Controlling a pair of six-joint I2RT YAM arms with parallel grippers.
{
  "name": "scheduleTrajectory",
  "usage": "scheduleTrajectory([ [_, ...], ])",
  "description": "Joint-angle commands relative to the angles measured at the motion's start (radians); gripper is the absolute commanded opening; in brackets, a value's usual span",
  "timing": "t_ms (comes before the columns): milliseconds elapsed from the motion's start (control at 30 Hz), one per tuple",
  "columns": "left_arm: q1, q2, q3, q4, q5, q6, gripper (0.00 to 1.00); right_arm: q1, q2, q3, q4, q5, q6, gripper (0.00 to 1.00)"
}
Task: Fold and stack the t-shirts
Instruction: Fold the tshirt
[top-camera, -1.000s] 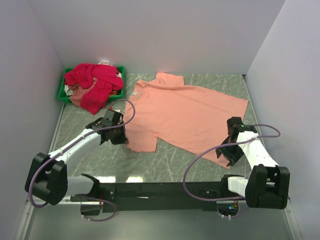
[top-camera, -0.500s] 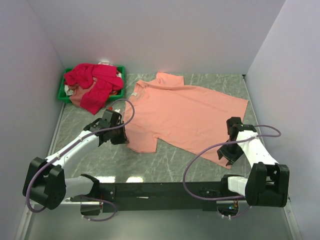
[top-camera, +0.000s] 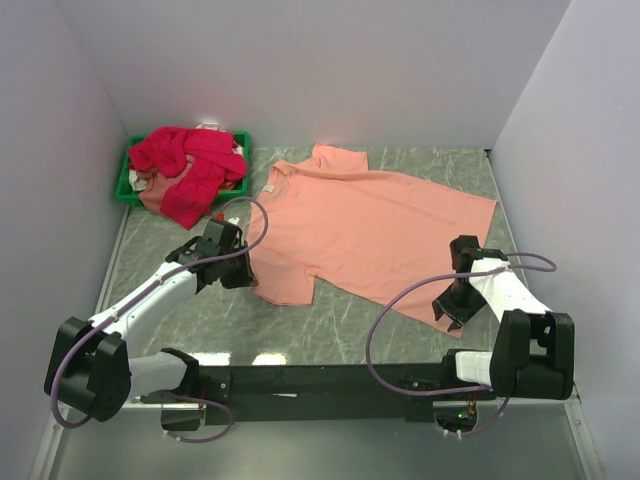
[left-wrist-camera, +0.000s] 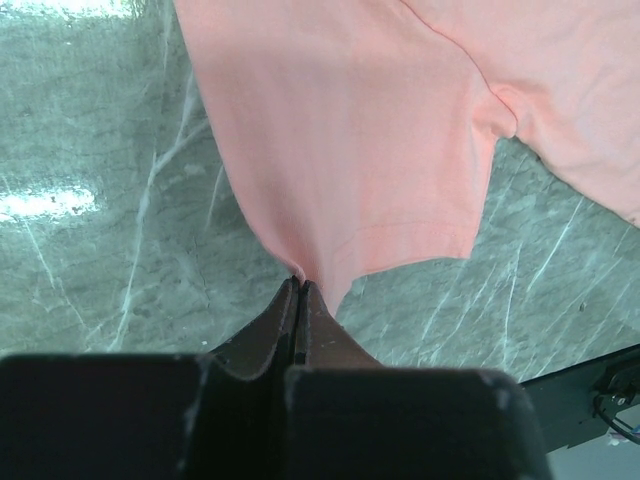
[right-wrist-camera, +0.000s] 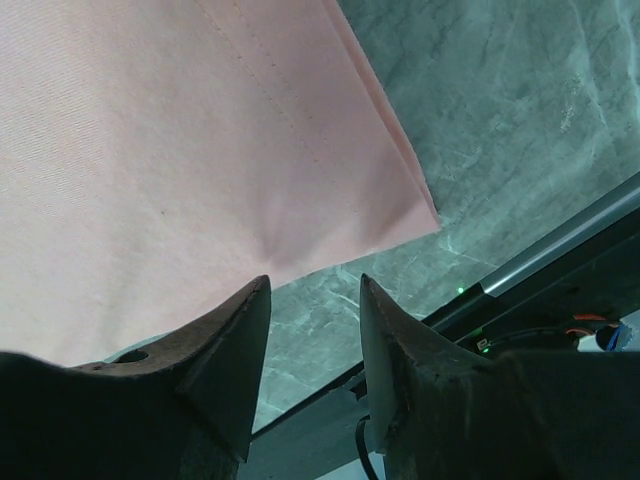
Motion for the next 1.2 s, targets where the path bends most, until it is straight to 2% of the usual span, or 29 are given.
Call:
scheduleTrajectory([
  [0, 0.009, -0.036, 0.006, 0.002, 0.019, 0.014, 0.0, -0.004, 0.008, -0.018, 0.022, 0.023, 0.02, 0.47],
  [667, 0.035, -0.032, 0.004, 0.004, 0.034, 0.018, 0.0, 0.05, 0.052, -0.075, 0.094, 0.037, 0.083, 0.45],
  [767, 0.035, -0.032, 0.001, 0.005, 0.033, 0.017, 0.01, 0.054, 0.06, -0.076, 0.099, 0.053, 0.095, 0.36],
  [800, 0.035, -0.032, 0.001, 0.004, 0.031, 0.017, 0.0, 0.057, 0.063, -0.076, 0.099, 0.06, 0.1, 0.29],
  [900, 0.035, -0.032, 0.0, 0.004, 0.031, 0.017, 0.0, 0.062, 0.075, -0.076, 0.105, 0.068, 0.108, 0.19],
  [1167, 0.035, -0.032, -0.002, 0.008, 0.03, 0.017, 0.0, 0.096, 0.094, -0.07, 0.107, 0.083, 0.117, 0.0],
])
